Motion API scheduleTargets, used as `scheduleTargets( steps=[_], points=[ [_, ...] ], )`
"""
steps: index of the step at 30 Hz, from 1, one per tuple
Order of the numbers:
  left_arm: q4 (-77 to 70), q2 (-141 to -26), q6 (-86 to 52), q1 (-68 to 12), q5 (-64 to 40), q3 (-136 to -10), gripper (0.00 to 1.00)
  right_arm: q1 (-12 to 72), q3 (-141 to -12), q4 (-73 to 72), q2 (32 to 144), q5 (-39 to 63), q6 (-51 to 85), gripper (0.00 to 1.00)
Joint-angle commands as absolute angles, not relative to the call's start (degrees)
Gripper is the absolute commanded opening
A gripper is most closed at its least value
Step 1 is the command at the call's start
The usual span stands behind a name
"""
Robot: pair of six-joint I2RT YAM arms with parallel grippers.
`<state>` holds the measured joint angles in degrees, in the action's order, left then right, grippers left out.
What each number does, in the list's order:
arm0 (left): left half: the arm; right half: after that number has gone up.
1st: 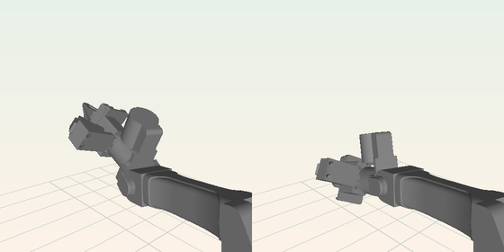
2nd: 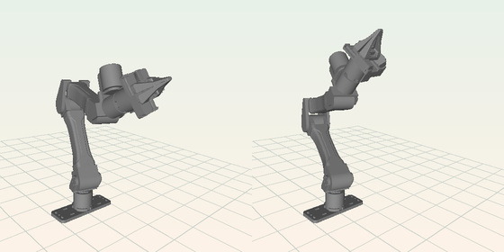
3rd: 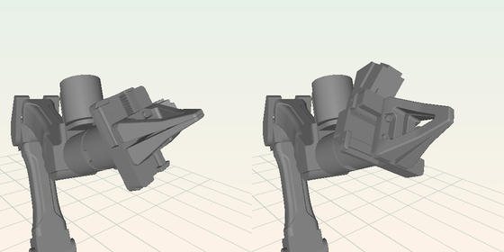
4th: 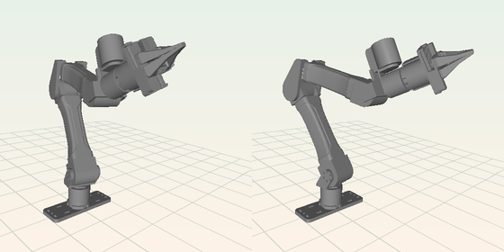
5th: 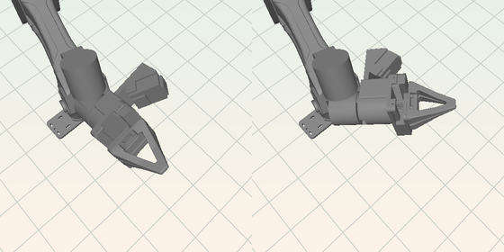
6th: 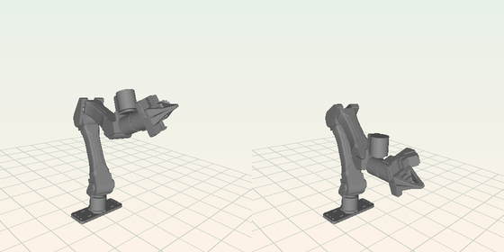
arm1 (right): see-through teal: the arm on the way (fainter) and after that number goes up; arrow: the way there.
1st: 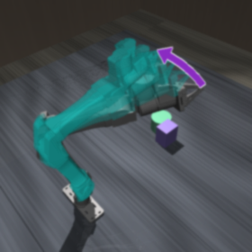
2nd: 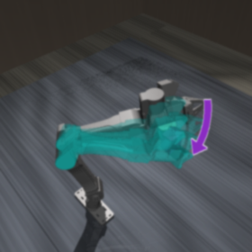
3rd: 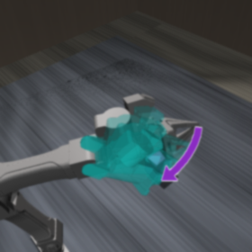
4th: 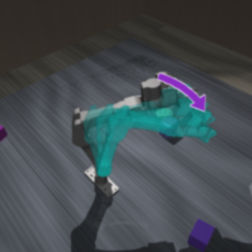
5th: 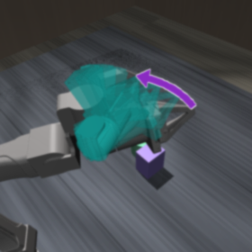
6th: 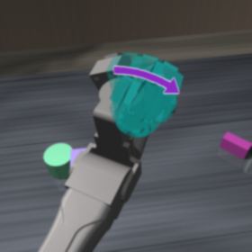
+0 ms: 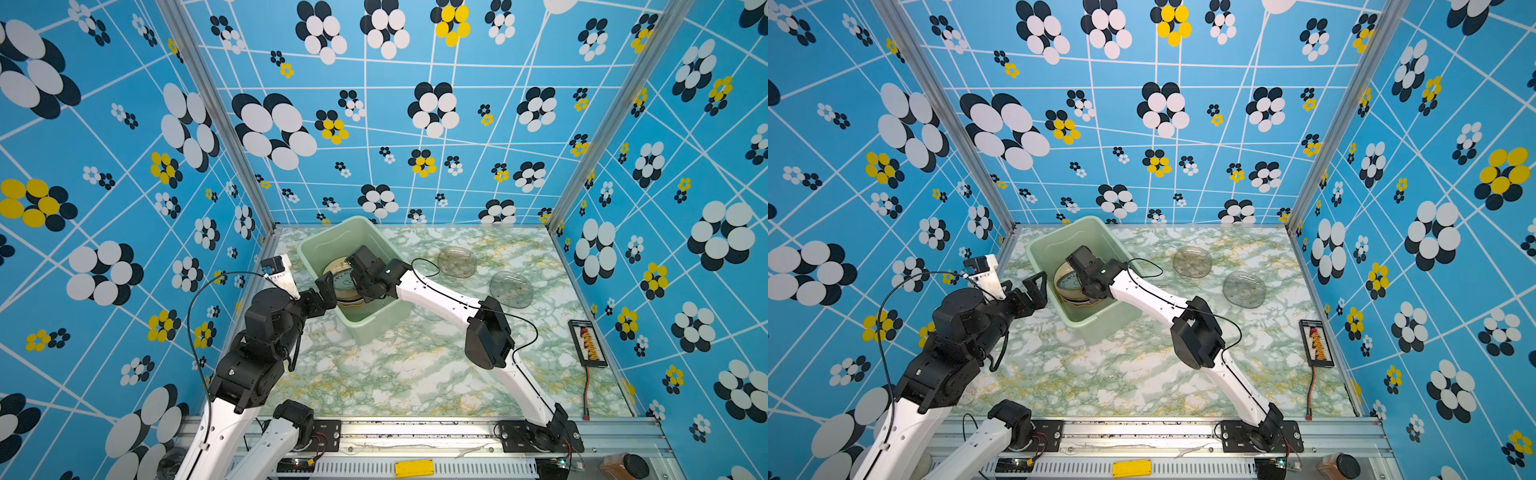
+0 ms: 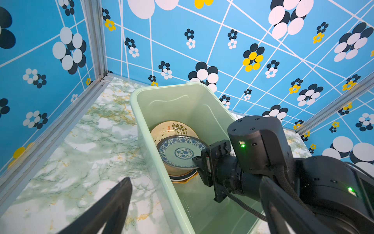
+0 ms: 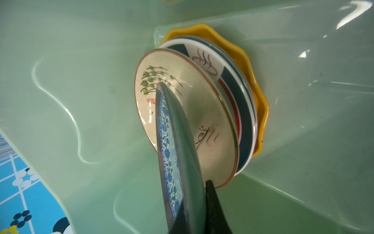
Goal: Place the plates into the plastic bin on the countertop
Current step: Place the plate in the plastic bin.
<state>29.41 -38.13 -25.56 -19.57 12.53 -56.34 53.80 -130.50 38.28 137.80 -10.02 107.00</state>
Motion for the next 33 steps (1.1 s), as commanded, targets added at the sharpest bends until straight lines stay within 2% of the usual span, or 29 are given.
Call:
scheduleTargets(
  steps=[1, 10, 20, 28, 33],
  points=[
    [30.2, -37.8, -24.5, -19.1, 13.9, -57.0, 0.99, 54.0, -130.8, 36.8, 139.0, -11.2, 110.4, 0.09],
    [30.6, -37.9, -23.8, -17.9, 13.4, -56.8, 0.99, 54.1, -133.0, 35.1, 142.3, -11.0, 112.0, 0.12],
    [30.5, -38.2, -23.8, -14.9, 10.8, -56.7, 0.99, 54.1, -132.4, 32.5, 144.1, -10.9, 114.0, 0.27],
    [31.0, -38.7, -24.1, -12.3, 8.2, -56.6, 0.99, 54.0, -129.5, 26.9, 144.6, -11.1, 116.2, 0.33],
    [31.3, -38.7, -25.2, -10.7, 6.5, -56.2, 0.99, 53.9, -129.4, 26.2, 144.9, -11.0, 117.5, 0.46]
  ],
)
